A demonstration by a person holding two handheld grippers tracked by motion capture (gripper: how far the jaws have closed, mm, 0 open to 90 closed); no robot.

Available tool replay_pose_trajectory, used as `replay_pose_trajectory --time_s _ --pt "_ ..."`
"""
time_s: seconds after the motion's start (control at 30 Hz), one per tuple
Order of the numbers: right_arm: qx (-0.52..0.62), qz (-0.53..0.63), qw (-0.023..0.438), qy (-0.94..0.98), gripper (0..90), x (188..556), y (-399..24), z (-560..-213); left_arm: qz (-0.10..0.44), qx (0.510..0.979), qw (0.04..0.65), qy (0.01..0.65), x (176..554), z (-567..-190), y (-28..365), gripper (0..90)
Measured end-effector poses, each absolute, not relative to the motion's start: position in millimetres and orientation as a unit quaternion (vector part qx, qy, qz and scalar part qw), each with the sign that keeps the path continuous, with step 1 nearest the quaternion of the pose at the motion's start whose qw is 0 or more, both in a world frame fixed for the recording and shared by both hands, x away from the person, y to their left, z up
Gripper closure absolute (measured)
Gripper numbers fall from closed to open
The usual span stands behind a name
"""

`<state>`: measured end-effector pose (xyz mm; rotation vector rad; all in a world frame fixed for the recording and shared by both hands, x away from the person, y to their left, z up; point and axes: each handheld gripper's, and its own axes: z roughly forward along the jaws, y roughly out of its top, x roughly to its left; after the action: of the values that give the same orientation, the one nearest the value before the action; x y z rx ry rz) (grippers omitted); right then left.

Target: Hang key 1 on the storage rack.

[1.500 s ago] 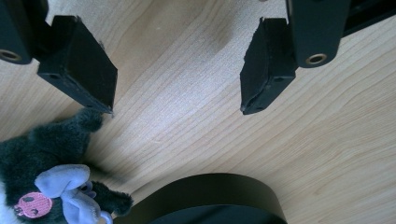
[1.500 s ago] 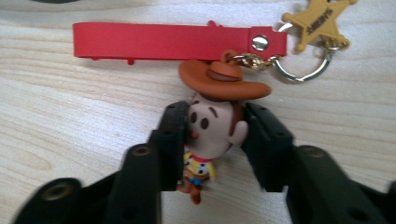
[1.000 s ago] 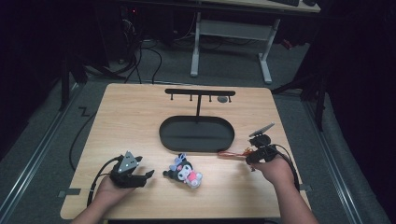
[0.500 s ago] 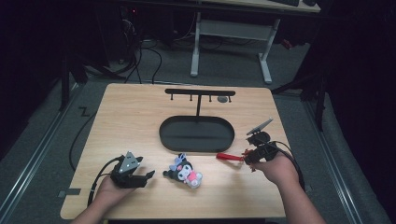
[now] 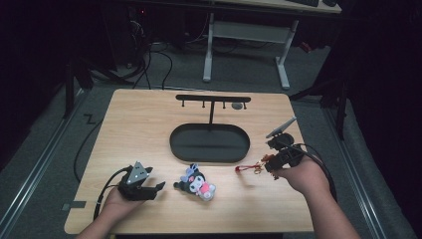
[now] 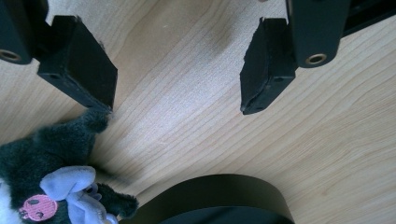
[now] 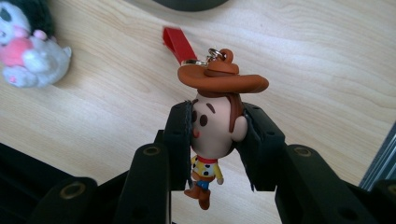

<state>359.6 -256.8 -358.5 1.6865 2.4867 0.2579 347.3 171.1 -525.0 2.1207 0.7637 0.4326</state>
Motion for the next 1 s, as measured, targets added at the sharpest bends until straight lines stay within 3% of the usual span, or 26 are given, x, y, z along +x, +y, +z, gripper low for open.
replay_pose_trajectory --time_s 1.0 --pt "0.548 0.102 0.1 0.824 68.0 379.7 -239.4 -309.1 0.171 0.842 0.411 0.305 347.5 -524.4 172.3 28.1"
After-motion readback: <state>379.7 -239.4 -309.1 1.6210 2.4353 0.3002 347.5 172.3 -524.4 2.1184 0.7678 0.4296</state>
